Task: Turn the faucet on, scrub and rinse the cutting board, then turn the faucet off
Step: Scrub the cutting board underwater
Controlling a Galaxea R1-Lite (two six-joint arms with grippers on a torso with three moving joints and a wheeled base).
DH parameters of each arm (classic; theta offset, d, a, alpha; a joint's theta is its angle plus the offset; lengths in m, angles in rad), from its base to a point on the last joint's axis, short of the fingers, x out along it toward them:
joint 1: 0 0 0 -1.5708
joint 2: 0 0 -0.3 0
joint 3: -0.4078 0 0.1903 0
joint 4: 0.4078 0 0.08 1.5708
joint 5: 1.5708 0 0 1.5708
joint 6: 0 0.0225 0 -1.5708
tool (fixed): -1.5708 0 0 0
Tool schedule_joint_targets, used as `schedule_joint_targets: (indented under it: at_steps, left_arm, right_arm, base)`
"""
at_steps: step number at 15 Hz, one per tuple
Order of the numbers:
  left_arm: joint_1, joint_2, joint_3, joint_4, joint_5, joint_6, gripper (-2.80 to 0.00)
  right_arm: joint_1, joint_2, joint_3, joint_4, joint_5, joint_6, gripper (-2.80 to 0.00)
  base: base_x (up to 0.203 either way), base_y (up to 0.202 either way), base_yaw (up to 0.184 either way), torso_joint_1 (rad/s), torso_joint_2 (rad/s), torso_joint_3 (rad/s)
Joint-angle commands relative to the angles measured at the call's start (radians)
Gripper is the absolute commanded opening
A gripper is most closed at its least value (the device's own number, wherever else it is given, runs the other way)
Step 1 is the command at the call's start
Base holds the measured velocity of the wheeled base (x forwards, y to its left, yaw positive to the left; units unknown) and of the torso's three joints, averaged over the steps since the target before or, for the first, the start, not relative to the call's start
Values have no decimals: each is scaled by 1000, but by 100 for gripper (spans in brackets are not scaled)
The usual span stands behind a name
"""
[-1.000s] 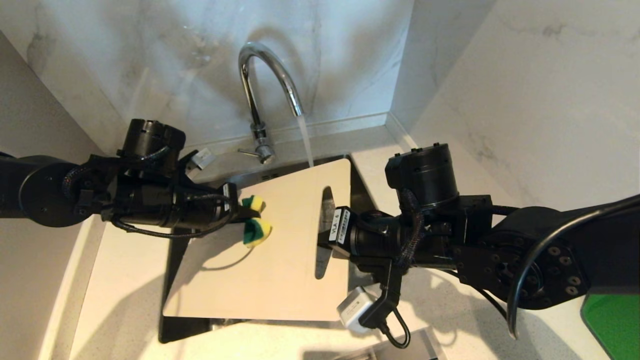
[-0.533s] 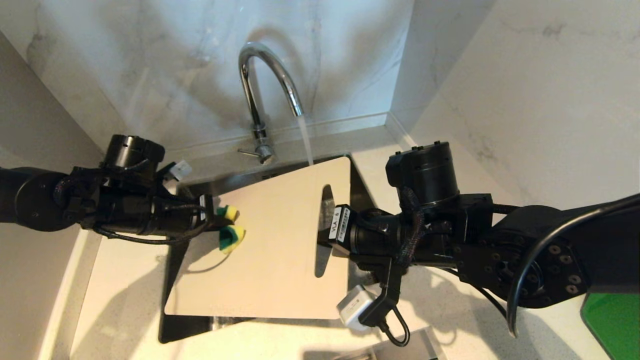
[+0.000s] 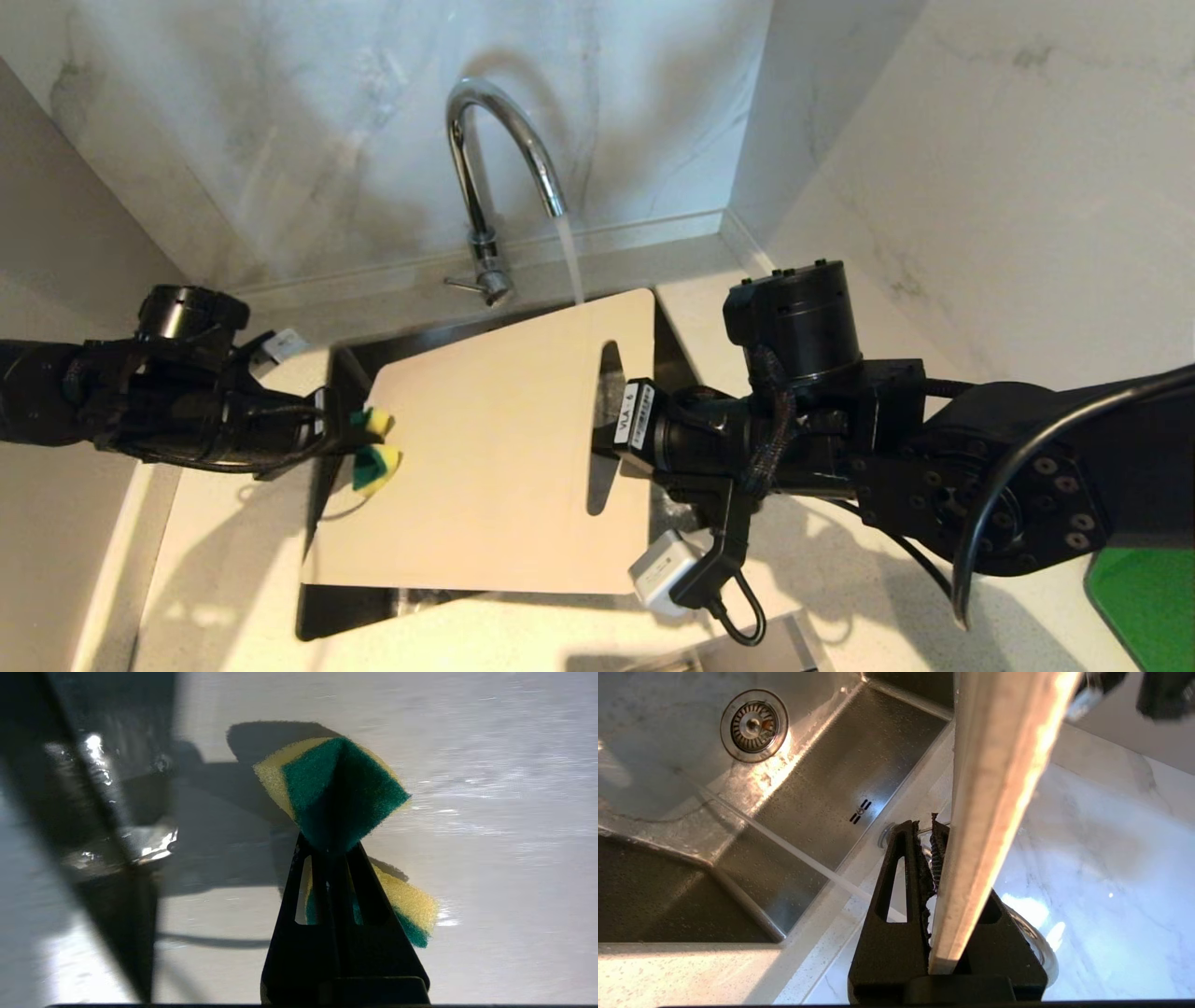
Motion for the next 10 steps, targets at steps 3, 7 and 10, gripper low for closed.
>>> schedule_joint_targets:
  at_steps: [3, 7, 10]
  left_arm:
    - [136, 32, 49, 1, -90, 53, -280]
    - [180, 4, 28, 3, -126, 54, -280]
    - [145, -77, -33, 12, -139, -1, -280]
  right_arm:
    - [0, -3, 3, 0, 2, -13, -280]
    - [0, -11, 8, 0, 1, -13, -280]
    - [0, -10, 17, 0, 1, -13, -280]
  base:
    - [0, 0, 0, 0, 0, 0]
    - [0, 0, 0, 0, 0, 0]
    - [0, 0, 0, 0, 0, 0]
